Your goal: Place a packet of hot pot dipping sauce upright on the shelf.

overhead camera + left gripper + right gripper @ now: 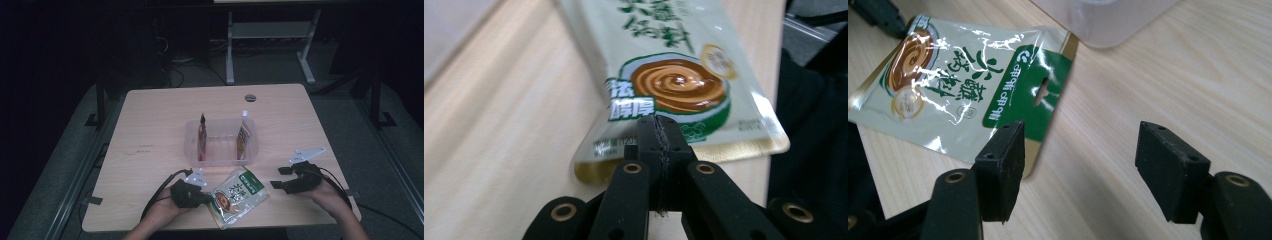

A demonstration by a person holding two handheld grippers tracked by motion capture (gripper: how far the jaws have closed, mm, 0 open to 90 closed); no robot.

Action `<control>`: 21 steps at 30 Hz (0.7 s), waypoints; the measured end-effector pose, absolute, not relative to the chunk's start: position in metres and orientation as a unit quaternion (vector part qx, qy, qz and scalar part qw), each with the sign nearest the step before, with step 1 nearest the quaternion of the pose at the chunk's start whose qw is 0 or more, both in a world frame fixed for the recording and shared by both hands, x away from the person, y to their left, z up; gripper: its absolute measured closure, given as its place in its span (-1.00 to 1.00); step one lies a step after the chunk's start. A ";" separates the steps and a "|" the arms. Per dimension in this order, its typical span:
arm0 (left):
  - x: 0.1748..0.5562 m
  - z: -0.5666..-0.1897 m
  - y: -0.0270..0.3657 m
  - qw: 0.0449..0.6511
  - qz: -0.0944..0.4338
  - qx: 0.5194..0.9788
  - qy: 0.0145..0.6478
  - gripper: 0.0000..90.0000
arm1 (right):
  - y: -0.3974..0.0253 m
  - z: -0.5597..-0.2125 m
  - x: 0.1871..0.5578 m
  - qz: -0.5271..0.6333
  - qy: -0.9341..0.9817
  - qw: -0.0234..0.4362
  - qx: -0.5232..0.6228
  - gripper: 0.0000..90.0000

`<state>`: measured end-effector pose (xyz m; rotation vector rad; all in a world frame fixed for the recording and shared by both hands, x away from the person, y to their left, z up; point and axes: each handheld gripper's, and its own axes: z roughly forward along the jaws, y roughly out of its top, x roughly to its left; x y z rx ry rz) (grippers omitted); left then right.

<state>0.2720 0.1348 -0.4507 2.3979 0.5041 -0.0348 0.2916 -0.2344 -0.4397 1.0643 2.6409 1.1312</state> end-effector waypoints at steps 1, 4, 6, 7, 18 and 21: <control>0.274 -0.451 0.135 0.335 -0.008 0.922 0.195 0.99 | -0.235 -0.440 0.291 0.367 0.863 0.041 0.346 -0.20; 0.279 -0.452 0.135 0.330 0.004 0.923 0.199 0.99 | -0.236 -0.441 0.287 0.365 0.862 0.038 0.350 -0.19; 0.283 -0.453 0.135 0.328 0.007 0.923 0.199 0.99 | -0.237 -0.442 0.284 0.363 0.862 0.039 0.352 -0.19; 0.284 -0.452 0.135 0.326 0.008 0.925 0.196 0.99 | -0.238 -0.442 0.283 0.362 0.862 0.039 0.354 -0.19; 0.292 -0.436 0.125 0.370 0.000 0.915 0.161 0.33 | -0.247 -0.445 0.271 0.359 0.856 0.041 0.370 -0.19; 0.296 -0.436 0.117 0.371 -0.012 0.917 0.149 -0.04 | -0.250 -0.445 0.270 0.359 0.855 0.043 0.372 -0.19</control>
